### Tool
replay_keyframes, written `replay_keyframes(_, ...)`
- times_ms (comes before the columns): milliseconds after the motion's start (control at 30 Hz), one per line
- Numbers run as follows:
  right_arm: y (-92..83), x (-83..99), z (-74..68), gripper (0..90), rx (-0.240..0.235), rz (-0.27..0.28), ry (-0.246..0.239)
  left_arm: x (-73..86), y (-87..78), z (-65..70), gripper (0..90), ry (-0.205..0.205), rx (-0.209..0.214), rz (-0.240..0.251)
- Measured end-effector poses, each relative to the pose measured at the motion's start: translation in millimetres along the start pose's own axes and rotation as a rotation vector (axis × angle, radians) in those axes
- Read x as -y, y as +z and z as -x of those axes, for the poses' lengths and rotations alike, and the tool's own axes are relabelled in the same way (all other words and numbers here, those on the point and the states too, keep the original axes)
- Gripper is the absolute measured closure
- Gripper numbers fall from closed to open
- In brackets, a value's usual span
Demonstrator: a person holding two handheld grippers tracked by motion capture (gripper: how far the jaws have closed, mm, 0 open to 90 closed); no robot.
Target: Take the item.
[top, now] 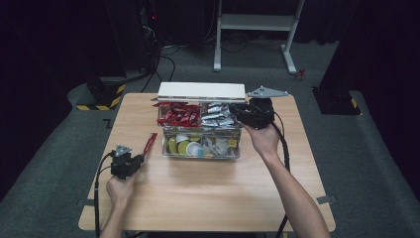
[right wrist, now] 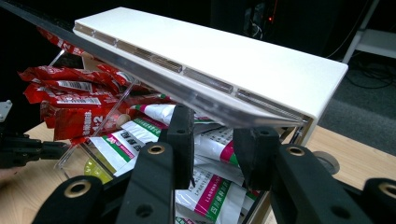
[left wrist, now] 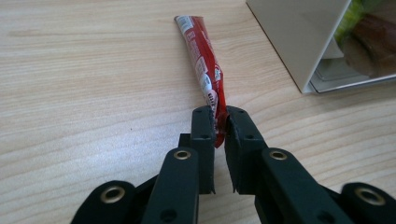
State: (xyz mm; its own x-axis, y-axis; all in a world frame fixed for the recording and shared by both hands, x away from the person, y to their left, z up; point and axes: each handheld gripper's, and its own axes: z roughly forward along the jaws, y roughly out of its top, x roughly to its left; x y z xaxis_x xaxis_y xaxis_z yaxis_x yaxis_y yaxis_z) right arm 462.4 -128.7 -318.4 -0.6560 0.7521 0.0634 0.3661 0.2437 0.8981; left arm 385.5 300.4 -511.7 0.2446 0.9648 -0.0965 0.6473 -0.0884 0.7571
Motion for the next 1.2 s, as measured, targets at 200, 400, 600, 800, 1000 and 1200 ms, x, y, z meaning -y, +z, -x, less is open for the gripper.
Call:
replay_keyframes(200,-0.7,0.4,-0.8,68.7,0.002,0.003,-0.002,6.0,2.5,-3.0,70.1,-0.02,0.013,-0.014)
replay_keyframes(400,-3.1,1.1,-2.6,68.7,0.008,0.008,-0.008,9.9,-5.7,-4.5,50.2,-0.042,0.024,0.019)
replay_keyframes(600,-6.0,2.5,-2.6,68.7,0.007,0.014,-0.013,17.4,-11.0,-6.4,40.3,-0.039,0.02,0.013)
replay_keyframes(800,-11.1,5.0,-3.8,68.6,0.007,0.027,-0.013,26.5,-17.0,-9.1,36.4,-0.045,0.005,0.009)
replay_keyframes(1000,-14.3,6.9,-4.6,68.6,0.008,0.026,-0.025,33.8,-18.2,-10.3,35.7,-0.049,-0.012,0.007)
replay_keyframes(1200,-14.9,11.0,-5.0,68.5,0.014,0.012,-0.027,35.7,-17.8,-8.7,36.2,-0.028,-0.032,0.016)
